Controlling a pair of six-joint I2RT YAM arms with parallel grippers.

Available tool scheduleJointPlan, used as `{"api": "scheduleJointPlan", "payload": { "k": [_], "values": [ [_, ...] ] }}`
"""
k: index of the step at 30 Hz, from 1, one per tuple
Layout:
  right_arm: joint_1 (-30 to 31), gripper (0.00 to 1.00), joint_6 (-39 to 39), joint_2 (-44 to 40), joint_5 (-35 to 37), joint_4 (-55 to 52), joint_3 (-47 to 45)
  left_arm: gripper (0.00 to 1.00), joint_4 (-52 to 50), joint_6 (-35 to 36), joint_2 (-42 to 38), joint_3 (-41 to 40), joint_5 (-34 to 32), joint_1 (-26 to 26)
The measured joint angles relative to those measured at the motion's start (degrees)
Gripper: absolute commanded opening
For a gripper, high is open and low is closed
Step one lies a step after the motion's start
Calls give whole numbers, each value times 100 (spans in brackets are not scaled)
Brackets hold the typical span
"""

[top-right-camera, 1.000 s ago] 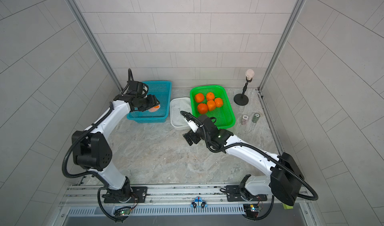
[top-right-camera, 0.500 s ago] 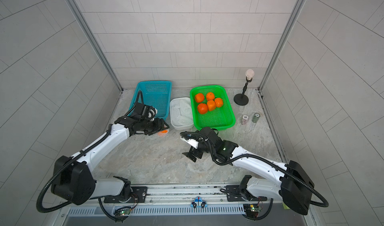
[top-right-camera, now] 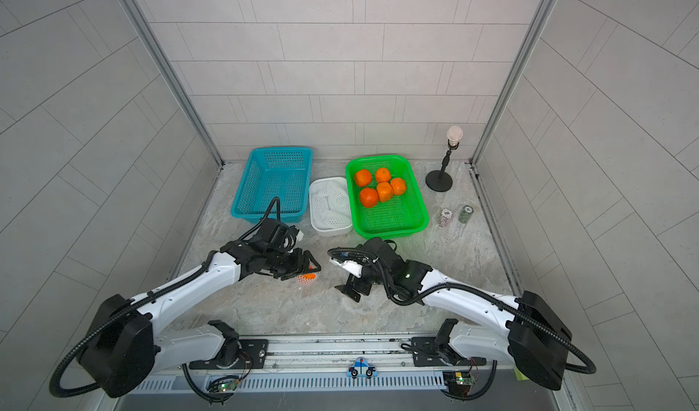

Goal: Remove foam nets from oranges
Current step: Place the orange at the center of the board.

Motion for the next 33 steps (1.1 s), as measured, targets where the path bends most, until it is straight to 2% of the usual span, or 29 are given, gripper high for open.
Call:
{"api": "scheduleJointPlan", "payload": {
  "k": [13,20,33],
  "values": [
    [2,100,181,203,0,385,-428,69,1217,-341,575,-356,-127,-872],
    [2,100,299,254,92,470,-459,72,1126,-286,721,-365,-396,-1276],
    [2,99,433,-81,282,417,-667,75,992,70,1163,-391,-656,-1360]
  ]
}}
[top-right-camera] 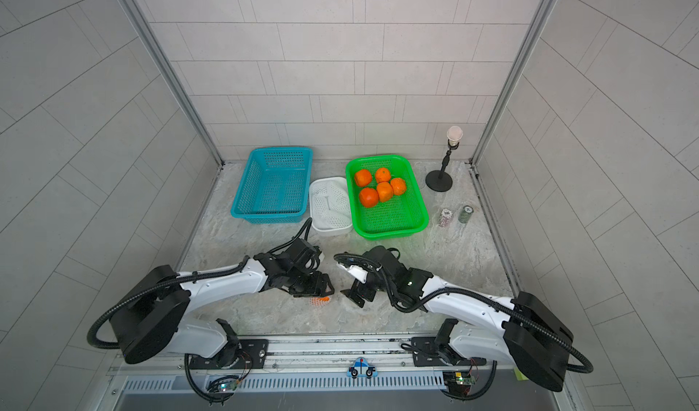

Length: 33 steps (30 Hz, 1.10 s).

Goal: Remove foam nets from oranges
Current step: Place the orange at the center of the board.

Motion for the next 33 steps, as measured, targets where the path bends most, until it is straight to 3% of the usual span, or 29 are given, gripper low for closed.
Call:
{"api": "scheduleJointPlan", "payload": {
  "k": [9,19,33],
  "values": [
    [0,99,42,-17,2,7,-122,86,-90,223,138,229,-208,-15],
    [0,99,44,-17,0,9,-122,90,-953,472,-254,415,-645,-15],
    [0,100,83,-227,2,-79,-122,92,-1207,562,-448,544,-675,-15]
  ]
}}
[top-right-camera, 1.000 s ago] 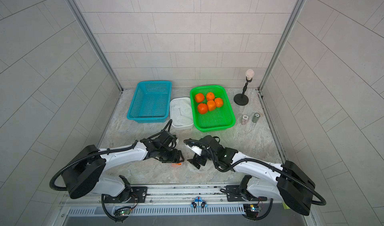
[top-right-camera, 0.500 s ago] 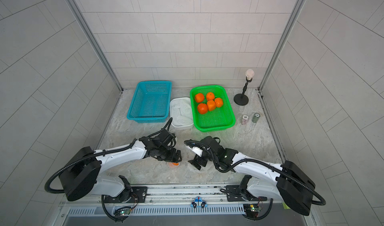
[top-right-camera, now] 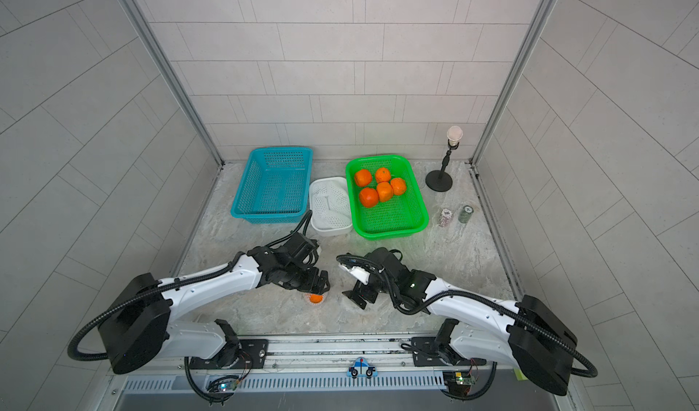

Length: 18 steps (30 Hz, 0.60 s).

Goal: Remove foam nets from oranges
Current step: Place the orange at the center of the board.

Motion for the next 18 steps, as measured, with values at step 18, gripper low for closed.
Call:
{"api": "scheduleJointPlan", "payload": {
  "k": [18],
  "values": [
    [68,100,-136,-61,-125,68,0,93,-9,297,192,295,-22,35]
  ]
}}
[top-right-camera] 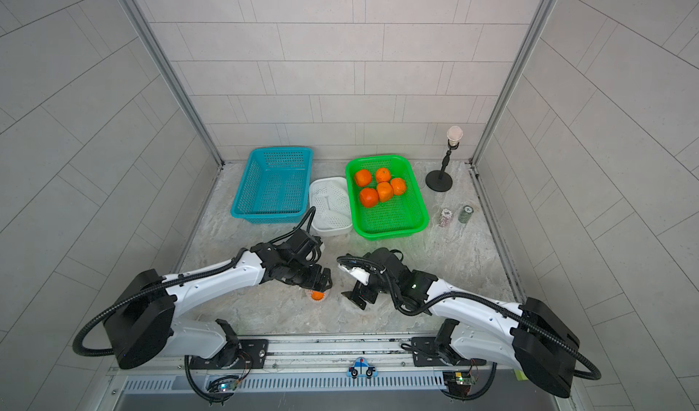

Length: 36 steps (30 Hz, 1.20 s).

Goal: Remove foam nets from oranges
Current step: Place the orange at the center of the board.

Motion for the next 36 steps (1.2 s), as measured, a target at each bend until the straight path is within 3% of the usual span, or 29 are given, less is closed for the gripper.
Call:
{"api": "scheduleJointPlan", "payload": {
  "k": [7,27,36],
  "values": [
    [444,100,-527,264,-216,116,33,97,328,-201,-251,-50,-42,138],
    [468,100,-929,1403,4,1005,398,97,1086,-463,-568,-385,470,697],
    [341,100,-448,1646,282,1517,396,97,1117,-597,-1349,-586,286,887]
  ]
}}
